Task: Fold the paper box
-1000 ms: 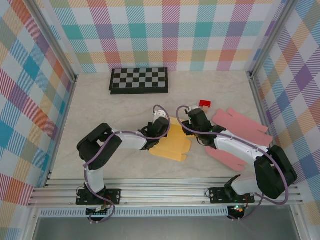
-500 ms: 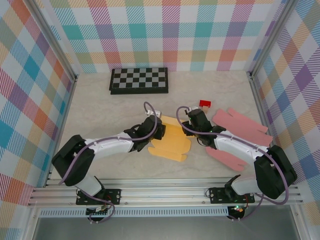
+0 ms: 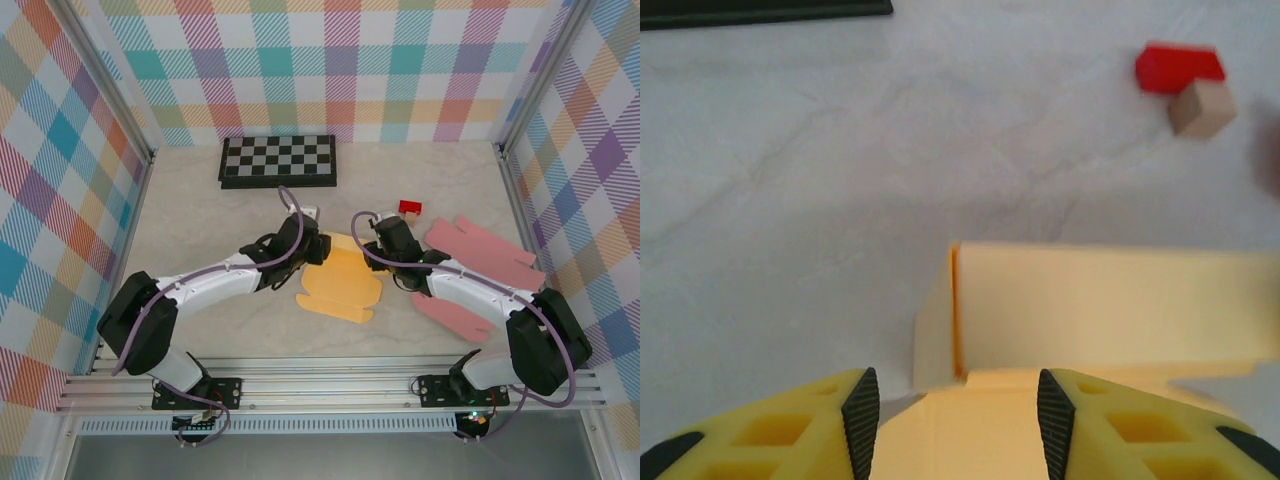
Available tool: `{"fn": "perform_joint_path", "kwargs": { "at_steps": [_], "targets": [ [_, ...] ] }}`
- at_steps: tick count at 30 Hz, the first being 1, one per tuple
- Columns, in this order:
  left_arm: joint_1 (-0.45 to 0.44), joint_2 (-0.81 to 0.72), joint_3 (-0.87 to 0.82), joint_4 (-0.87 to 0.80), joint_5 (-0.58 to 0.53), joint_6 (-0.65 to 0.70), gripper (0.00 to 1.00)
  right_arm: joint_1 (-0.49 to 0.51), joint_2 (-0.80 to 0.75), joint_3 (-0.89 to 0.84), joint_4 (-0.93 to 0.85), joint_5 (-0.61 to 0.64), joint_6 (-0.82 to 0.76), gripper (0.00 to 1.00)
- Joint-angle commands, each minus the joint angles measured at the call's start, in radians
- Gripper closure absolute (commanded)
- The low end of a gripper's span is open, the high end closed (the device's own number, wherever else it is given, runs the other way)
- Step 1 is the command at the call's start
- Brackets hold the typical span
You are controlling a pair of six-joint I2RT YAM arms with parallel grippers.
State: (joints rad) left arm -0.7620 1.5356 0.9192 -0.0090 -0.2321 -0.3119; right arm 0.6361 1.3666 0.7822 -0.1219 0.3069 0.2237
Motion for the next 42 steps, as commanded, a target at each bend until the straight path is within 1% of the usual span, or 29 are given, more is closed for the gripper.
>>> {"fn": "perform_joint_path", "kwargs": {
  "at_steps": [1,3,6,9,11,16,20,27,30,32,34,36,39,40,42],
  "targets": [
    [0.009,-0.032,-0.151,0.160,0.016,0.137,0.50,0.007,0.019,0.022,-0.063,-0.003,-0.011,0.62],
    [0.009,-0.009,-0.196,0.227,-0.020,0.166,0.49,0.007,0.011,0.023,-0.066,-0.003,-0.014,0.62],
    [0.007,0.060,-0.206,0.329,0.020,0.216,0.49,0.007,0.005,0.024,-0.071,-0.002,-0.014,0.61],
    [0.007,0.115,-0.224,0.458,0.000,0.215,0.48,0.007,0.003,0.024,-0.074,0.000,-0.005,0.61],
    [0.007,0.147,-0.221,0.508,-0.026,0.211,0.48,0.007,-0.001,0.019,-0.076,0.000,0.002,0.61],
    [0.008,0.250,-0.157,0.532,-0.080,0.231,0.49,0.007,-0.011,0.013,-0.082,0.000,-0.003,0.61],
    [0.008,0.298,-0.146,0.569,-0.094,0.234,0.51,0.007,-0.012,0.012,-0.084,-0.002,-0.006,0.61],
    [0.007,0.295,-0.145,0.605,-0.122,0.238,0.57,0.007,-0.004,0.012,-0.085,-0.010,-0.010,0.61],
    [0.008,0.294,-0.132,0.606,-0.123,0.247,0.62,0.007,0.000,0.014,-0.084,-0.014,-0.011,0.61],
    [0.007,0.303,-0.119,0.599,-0.120,0.251,0.68,0.007,0.004,0.017,-0.084,-0.017,-0.009,0.61],
    [0.007,0.318,-0.108,0.593,-0.118,0.252,0.78,0.007,0.008,0.020,-0.084,-0.020,-0.006,0.61],
    [0.007,0.320,-0.113,0.596,-0.129,0.245,0.85,0.007,0.009,0.023,-0.084,-0.023,-0.006,0.61],
    [0.007,0.301,-0.126,0.603,-0.149,0.234,0.98,0.007,0.010,0.026,-0.090,-0.025,-0.008,0.61],
    [0.007,0.291,-0.125,0.594,-0.152,0.231,1.00,0.007,0.009,0.029,-0.095,-0.025,-0.008,0.61],
    [0.007,0.276,-0.116,0.557,-0.164,0.218,1.00,0.005,0.006,0.042,-0.110,-0.022,-0.006,0.61]
  ]
}}
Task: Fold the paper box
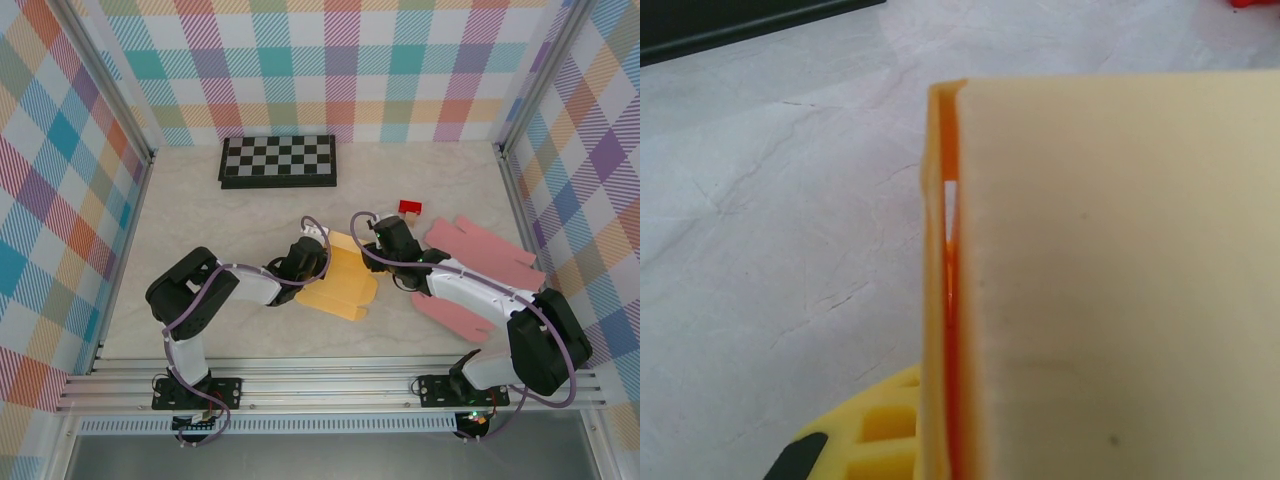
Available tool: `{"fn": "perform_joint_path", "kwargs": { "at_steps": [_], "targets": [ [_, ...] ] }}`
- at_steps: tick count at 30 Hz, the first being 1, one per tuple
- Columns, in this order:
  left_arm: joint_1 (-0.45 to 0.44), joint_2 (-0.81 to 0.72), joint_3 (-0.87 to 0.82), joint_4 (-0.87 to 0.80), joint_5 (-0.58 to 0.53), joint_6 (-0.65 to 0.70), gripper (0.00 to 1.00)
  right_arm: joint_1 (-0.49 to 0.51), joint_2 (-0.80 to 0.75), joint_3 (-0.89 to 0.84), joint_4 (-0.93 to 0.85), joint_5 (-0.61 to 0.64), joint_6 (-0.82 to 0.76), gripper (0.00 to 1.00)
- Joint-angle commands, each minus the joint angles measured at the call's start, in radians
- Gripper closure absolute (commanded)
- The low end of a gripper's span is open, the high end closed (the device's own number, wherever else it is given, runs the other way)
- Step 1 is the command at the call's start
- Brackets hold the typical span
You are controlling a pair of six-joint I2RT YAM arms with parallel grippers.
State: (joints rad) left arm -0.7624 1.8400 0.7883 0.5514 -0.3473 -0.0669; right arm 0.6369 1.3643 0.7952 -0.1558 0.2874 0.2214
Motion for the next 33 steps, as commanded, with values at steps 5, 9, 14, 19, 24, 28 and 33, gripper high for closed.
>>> {"fn": "perform_joint_path", "kwargs": {
  "at_steps": [5,9,14,19,24,28,33],
  "targets": [
    [0.008,-0.060,0.032,-0.121,-0.087,-0.065,1.00,-0.008,-0.025,0.121,-0.168,-0.021,0.003,0.52],
    [0.008,-0.084,0.021,-0.185,-0.140,-0.070,1.00,-0.034,-0.055,0.238,-0.279,-0.073,-0.007,0.42],
    [0.008,-0.097,0.003,-0.217,-0.202,-0.107,1.00,-0.051,0.007,0.340,-0.377,-0.212,0.102,0.41],
    [0.008,-0.084,0.022,-0.250,-0.230,-0.182,1.00,-0.051,0.111,0.330,-0.298,-0.317,0.276,0.41],
    [0.008,-0.085,0.024,-0.257,-0.234,-0.201,1.00,-0.052,0.182,0.328,-0.251,-0.305,0.302,0.41],
    [0.008,-0.087,0.017,-0.257,-0.231,-0.213,1.00,-0.068,0.211,0.323,-0.208,-0.332,0.308,0.40],
    [0.006,-0.087,0.018,-0.262,-0.228,-0.223,1.00,-0.075,0.241,0.308,-0.122,-0.422,0.342,0.40]
  ]
}}
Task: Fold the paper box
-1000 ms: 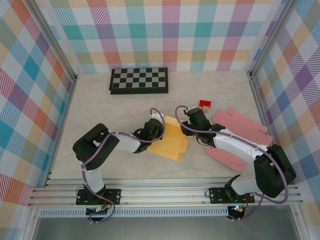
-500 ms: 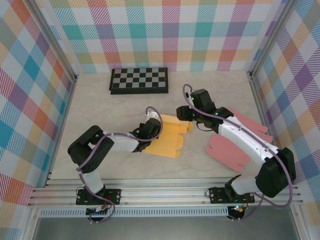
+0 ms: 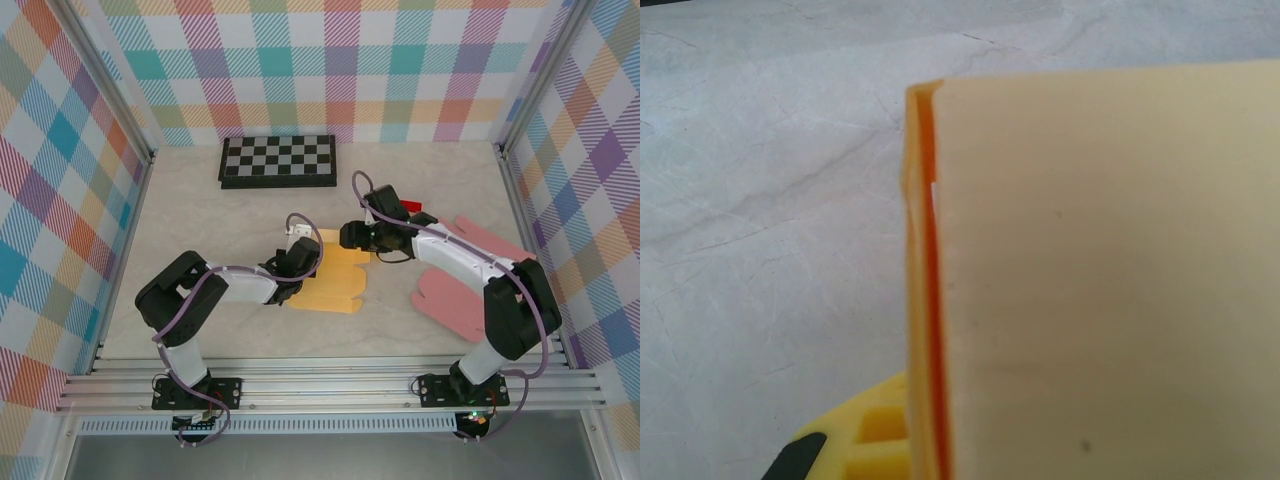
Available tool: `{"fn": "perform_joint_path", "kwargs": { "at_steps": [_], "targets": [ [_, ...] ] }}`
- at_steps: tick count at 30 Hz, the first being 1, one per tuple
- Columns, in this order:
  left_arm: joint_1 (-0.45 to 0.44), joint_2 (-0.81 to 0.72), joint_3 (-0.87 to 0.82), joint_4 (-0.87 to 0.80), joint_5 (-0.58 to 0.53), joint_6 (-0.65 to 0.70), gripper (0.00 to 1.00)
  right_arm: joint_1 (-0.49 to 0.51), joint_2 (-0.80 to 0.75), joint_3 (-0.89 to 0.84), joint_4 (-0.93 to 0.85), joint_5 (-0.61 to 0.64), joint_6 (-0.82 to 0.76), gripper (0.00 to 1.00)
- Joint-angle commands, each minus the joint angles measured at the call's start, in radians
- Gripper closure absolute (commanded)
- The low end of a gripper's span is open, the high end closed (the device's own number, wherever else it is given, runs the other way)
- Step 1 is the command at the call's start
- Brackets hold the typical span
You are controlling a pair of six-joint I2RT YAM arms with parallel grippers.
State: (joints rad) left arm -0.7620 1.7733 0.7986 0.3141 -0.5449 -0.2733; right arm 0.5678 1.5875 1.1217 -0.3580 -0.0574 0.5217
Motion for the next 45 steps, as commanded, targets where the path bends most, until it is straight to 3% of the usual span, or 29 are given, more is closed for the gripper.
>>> {"fn": "perform_joint_path", "kwargs": {
  "at_steps": [1,14,20,28,33,36,45],
  "targets": [
    [0.005,-0.019,0.007,-0.025,-0.029,-0.021,1.00,-0.006,0.026,-0.018,0.092,-0.093,0.054,0.40],
    [-0.004,-0.010,0.032,-0.043,-0.039,-0.046,1.00,-0.006,0.050,-0.067,0.240,-0.224,0.173,0.41],
    [-0.005,0.006,0.056,-0.103,-0.078,-0.065,1.00,-0.008,-0.003,-0.096,0.172,-0.074,0.131,0.40],
    [-0.005,0.019,0.071,-0.148,-0.072,-0.101,1.00,-0.052,-0.067,-0.162,0.194,-0.091,0.100,0.40],
    [-0.003,0.034,0.112,-0.251,-0.096,-0.153,1.00,-0.052,-0.142,-0.168,0.087,-0.012,0.034,0.41],
    [-0.001,0.038,0.145,-0.324,-0.091,-0.215,1.00,-0.052,-0.161,-0.201,0.068,0.039,0.061,0.49],
    [-0.002,0.049,0.193,-0.449,-0.083,-0.289,1.00,-0.087,0.006,-0.205,0.312,0.067,0.101,0.80]
  ]
}}
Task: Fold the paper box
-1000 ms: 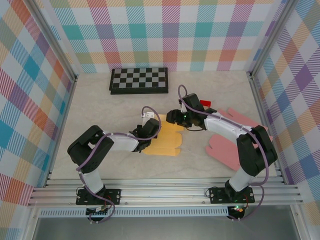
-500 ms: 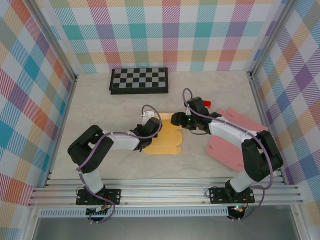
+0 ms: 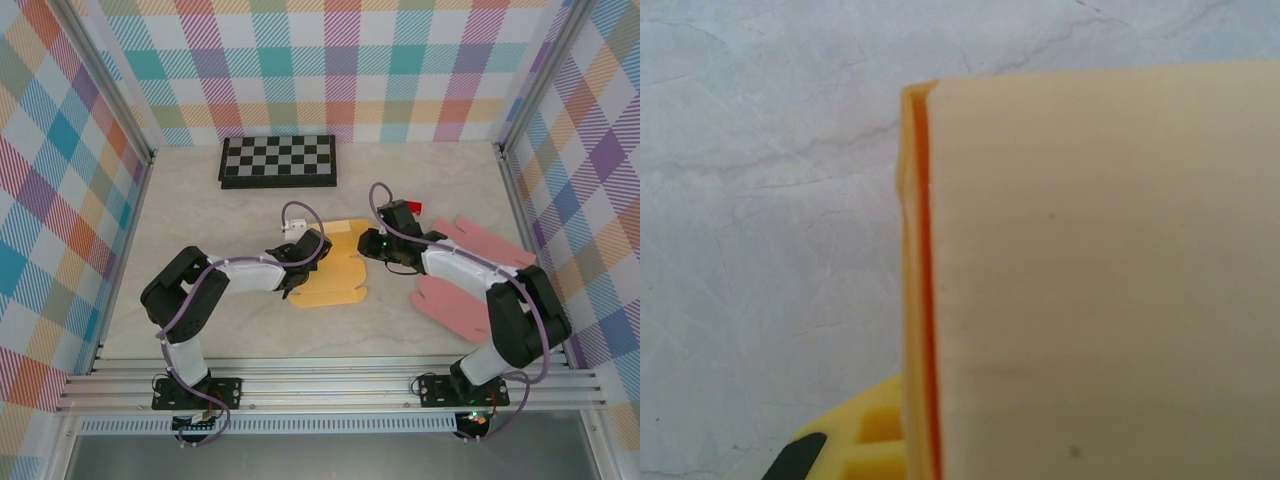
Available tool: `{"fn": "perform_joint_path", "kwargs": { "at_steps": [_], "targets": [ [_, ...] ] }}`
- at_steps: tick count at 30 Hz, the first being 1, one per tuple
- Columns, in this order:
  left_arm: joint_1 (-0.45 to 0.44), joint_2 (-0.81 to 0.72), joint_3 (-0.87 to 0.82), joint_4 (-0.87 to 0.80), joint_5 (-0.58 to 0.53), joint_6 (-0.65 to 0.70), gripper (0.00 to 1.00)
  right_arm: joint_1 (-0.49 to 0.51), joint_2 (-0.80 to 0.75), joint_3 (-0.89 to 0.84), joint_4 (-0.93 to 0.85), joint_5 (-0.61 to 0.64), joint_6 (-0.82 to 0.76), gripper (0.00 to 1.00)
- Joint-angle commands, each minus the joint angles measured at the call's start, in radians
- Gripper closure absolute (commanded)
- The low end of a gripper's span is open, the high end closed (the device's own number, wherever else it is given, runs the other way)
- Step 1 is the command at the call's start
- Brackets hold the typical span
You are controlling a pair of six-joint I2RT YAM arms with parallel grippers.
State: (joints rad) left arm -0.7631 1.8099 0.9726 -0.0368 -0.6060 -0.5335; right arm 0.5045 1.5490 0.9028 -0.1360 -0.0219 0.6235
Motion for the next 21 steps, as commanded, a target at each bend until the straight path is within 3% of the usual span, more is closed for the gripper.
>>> {"fn": "perform_joint_path", "kwargs": {
  "at_steps": [1,7,15,21],
  "targets": [
    [-0.001,0.013,0.024,-0.111,-0.020,-0.029,1.00,-0.041,0.069,0.020,0.108,0.019,-0.001,0.81],
    [0.000,0.017,0.029,-0.123,-0.009,-0.026,1.00,-0.116,0.205,0.063,0.162,-0.062,0.008,0.83],
    [0.000,0.034,0.054,-0.136,0.013,-0.025,1.00,-0.124,0.312,0.099,0.214,-0.169,0.079,0.87],
    [-0.001,0.039,0.066,-0.151,0.014,-0.028,1.00,-0.121,0.312,0.076,0.290,-0.279,0.195,0.90]
  ]
}}
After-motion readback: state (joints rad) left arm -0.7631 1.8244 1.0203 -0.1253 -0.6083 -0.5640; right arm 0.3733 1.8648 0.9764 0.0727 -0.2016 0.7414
